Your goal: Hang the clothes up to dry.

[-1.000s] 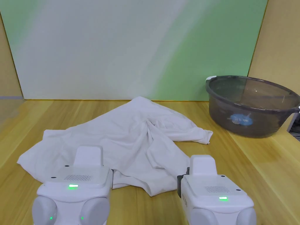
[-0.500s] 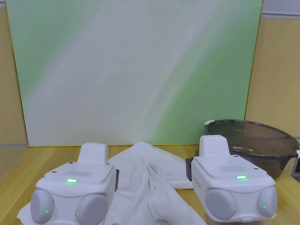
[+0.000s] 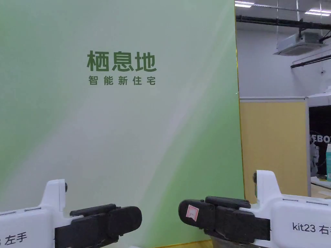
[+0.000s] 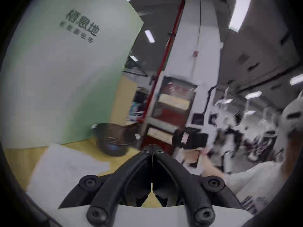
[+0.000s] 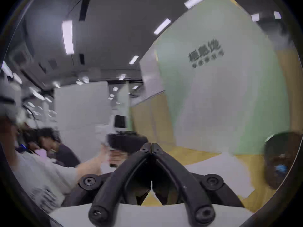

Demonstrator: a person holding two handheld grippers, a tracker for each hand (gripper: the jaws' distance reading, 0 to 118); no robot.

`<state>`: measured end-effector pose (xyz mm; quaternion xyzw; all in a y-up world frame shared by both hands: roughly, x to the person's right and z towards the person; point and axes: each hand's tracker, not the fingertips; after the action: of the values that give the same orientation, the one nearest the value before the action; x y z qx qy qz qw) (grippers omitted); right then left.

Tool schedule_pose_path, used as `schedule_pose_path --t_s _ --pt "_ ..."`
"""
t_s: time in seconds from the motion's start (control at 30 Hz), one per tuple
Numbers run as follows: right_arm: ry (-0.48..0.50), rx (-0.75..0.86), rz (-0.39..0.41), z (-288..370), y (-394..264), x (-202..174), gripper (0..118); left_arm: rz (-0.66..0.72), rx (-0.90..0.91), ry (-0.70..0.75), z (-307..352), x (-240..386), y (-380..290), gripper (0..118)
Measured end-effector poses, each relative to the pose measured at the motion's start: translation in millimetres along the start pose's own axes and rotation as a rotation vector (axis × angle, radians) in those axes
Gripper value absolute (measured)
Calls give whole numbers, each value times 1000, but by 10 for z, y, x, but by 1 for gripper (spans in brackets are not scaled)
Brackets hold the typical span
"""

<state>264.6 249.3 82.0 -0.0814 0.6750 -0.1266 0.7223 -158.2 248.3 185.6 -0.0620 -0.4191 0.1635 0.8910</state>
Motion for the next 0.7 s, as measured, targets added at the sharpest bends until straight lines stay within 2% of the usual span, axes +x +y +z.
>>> schedule_pose_path --t_s 0.03,0.07,0.1,0.2,0.33,0.4,0.53,0.67,0.7 --pt "-11 24 3 43 18 -17 0 -4 20 24 -23 25 23 0" --pt "-50 47 74 60 31 -46 0 -16 41 54 -42 45 44 0" --pt "-125 38 107 83 72 -80 0 -27 61 73 -57 50 59 0" --pt "-134 5 82 85 103 -60 0 -21 50 42 -199 91 77 0" --pt "-180 14 93 229 82 -141 0 -59 3 19 -489 202 63 0" --pt "-221 31 87 396 74 -217 0 -68 -29 -41 -689 274 54 0" --pt "-393 51 109 916 62 -517 0 -112 -91 -236 -1287 483 17 0" --pt "-607 91 134 1565 -48 -1134 0 -78 -152 -475 -2132 813 -97 0" --pt "-688 108 142 1746 -96 -1325 0 -68 -175 -539 -2347 941 -142 0"
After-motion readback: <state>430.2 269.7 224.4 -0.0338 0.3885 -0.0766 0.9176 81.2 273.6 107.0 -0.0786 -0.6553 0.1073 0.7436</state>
